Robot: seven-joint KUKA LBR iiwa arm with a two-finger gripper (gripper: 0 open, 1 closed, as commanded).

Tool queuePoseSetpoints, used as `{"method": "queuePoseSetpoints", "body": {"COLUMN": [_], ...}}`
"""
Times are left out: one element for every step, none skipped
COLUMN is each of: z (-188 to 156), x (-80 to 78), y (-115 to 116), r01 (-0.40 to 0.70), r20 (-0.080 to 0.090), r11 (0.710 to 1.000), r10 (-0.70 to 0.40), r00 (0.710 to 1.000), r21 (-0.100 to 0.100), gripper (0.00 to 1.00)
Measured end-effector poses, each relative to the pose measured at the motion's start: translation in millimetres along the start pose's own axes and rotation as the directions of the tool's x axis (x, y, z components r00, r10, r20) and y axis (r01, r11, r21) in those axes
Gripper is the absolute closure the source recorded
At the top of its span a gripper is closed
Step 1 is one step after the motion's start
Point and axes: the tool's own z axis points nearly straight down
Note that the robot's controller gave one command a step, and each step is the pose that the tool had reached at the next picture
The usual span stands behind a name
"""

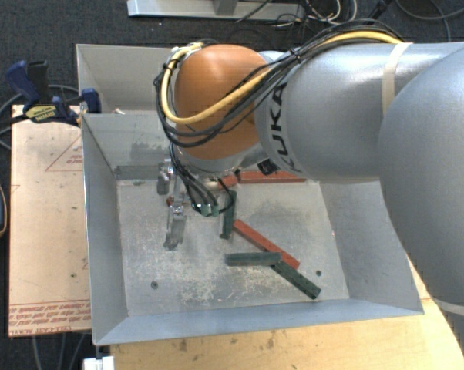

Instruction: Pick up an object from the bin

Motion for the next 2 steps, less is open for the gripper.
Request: {"method": "queuePoseSetpoints", "body": {"z": [27,130], "x": [3.4,47.0], "y": [-70,-173], "r01": [-0.11,-0.127], "r20": [0.004,0.008], "r11": [0.994,0.992], "r10": [0.11,0.127], "r00": [0.994,0.992], "r21": [0.002,0.0], "gripper": [0.0,0.0]}}
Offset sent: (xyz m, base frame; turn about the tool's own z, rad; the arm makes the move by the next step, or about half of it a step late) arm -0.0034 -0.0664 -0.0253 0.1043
